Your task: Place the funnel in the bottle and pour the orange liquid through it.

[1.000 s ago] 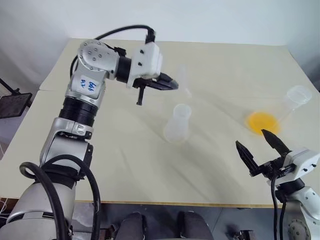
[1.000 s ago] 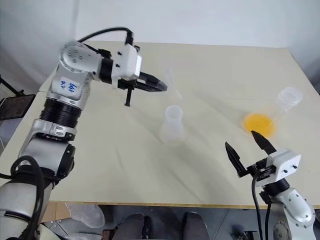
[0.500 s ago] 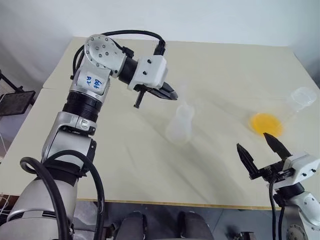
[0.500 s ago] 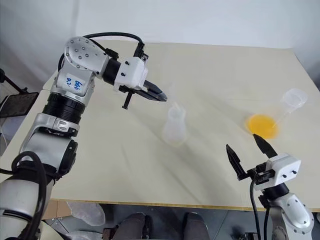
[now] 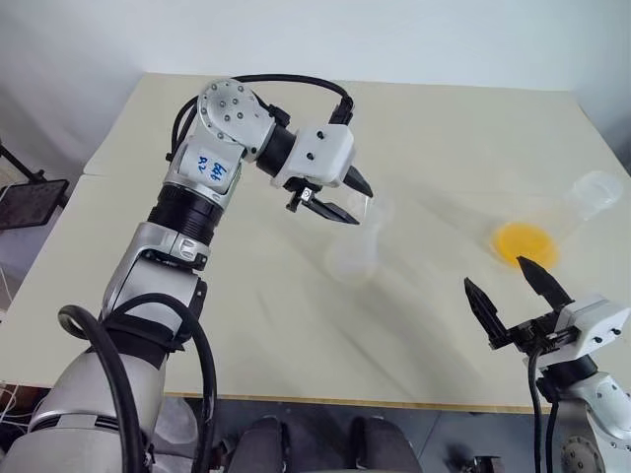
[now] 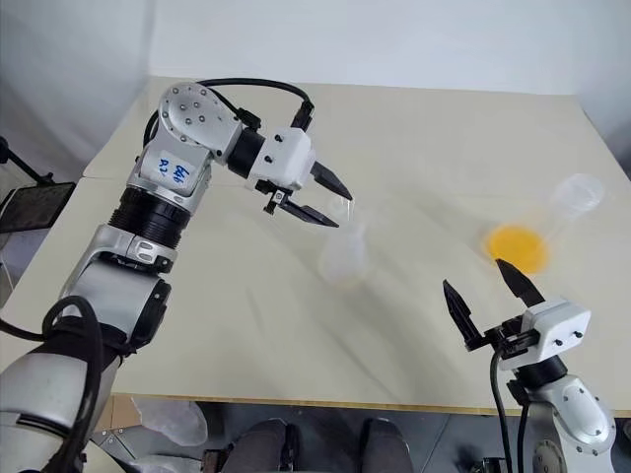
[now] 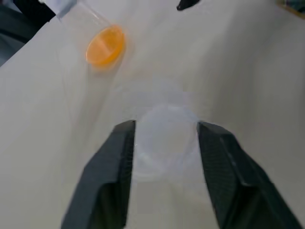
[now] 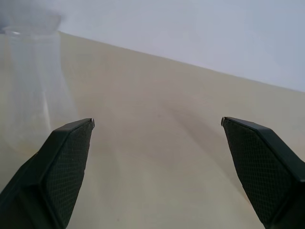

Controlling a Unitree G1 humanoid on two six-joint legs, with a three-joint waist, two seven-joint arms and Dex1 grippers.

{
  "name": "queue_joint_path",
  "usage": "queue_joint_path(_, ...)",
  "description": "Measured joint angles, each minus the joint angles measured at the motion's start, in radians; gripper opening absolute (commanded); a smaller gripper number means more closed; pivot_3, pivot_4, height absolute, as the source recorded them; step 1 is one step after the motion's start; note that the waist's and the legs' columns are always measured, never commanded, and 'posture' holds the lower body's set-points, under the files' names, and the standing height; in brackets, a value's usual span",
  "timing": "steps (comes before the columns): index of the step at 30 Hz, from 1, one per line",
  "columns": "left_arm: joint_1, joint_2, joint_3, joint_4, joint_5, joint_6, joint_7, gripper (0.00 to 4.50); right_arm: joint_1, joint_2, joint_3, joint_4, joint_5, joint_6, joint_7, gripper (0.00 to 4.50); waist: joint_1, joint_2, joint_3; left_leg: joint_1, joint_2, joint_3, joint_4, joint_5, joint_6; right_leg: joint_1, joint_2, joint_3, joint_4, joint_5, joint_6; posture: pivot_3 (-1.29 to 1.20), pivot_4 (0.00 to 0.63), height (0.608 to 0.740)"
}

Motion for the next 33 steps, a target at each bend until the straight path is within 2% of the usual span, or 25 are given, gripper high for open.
queue_joint_path(5, 0.070, -0.002, 0.052, -0.083, -0.058, 0.128, 0.032, 4.47, 0.001, 0.000, 0.005, 0.001, -0.001, 0.000, -0.010, 4.50, 0.000, 0.000, 0.000, 0.000, 0.000, -0.001, 0.001, 0.000, 0.000, 0.001, 0.000, 0.000, 0.001, 0.000, 0.000, 0.00, 0.150, 0.740)
queue_joint_path(8, 0.142, -0.004, 0.095, -0.139, -0.106, 0.232, 0.080, 4.47, 0.004, 0.003, 0.003, 0.002, 0.000, 0.000, -0.020, 4.50, 0.000, 0.001, 0.000, 0.001, 0.001, -0.005, 0.001, 0.000, 0.000, 0.001, 0.000, 0.000, 0.002, 0.000, 0.000, 0.00, 0.150, 0.740)
queue_joint_path(12, 0.366, 0.036, 0.224, -0.295, -0.215, 0.397, 0.193, 4.47, 0.049, 0.029, -0.078, 0.005, 0.012, -0.022, -0.064, 4.50, -0.001, 0.001, -0.001, 0.000, 0.000, -0.011, 0.002, 0.000, 0.000, 0.001, -0.001, 0.000, 0.004, 0.000, 0.000, 0.00, 0.150, 0.740)
queue_joint_path(18, 0.670, 0.150, 0.356, -0.464, -0.307, 0.463, 0.242, 4.47, 0.165, 0.076, -0.232, 0.051, 0.060, -0.092, -0.088, 4.50, 0.001, 0.002, -0.001, 0.003, 0.001, -0.012, 0.003, 0.000, 0.000, 0.005, -0.002, 0.000, 0.002, 0.000, 0.000, 0.00, 0.150, 0.740)
queue_joint_path(22, 0.803, 0.176, 0.418, -0.545, -0.366, 0.512, 0.280, 4.47, 0.219, 0.102, -0.280, 0.085, 0.083, -0.122, -0.087, 4.50, 0.001, 0.002, -0.001, 0.005, 0.002, -0.013, 0.003, 0.000, 0.001, 0.008, -0.002, 0.000, 0.000, 0.000, 0.000, 0.00, 0.150, 0.740)
queue_joint_path(28, 0.947, 0.185, 0.436, -0.670, -0.442, 0.566, 0.318, 4.47, 0.242, 0.124, -0.295, 0.130, 0.121, -0.134, -0.076, 4.50, -0.002, 0.005, -0.002, 0.006, 0.003, -0.013, 0.002, 0.000, 0.001, 0.008, -0.002, 0.002, 0.000, 0.000, 0.000, 0.00, 0.150, 0.740)
queue_joint_path(33, 1.032, 0.183, 0.440, -0.754, -0.482, 0.588, 0.350, 4.47, 0.197, 0.121, -0.290, 0.166, 0.154, -0.107, -0.071, 4.50, -0.009, 0.008, -0.003, 0.007, 0.003, -0.012, 0.001, 0.000, 0.001, 0.009, -0.003, 0.002, 0.000, 0.000, -0.001, 0.00, 0.150, 0.740)
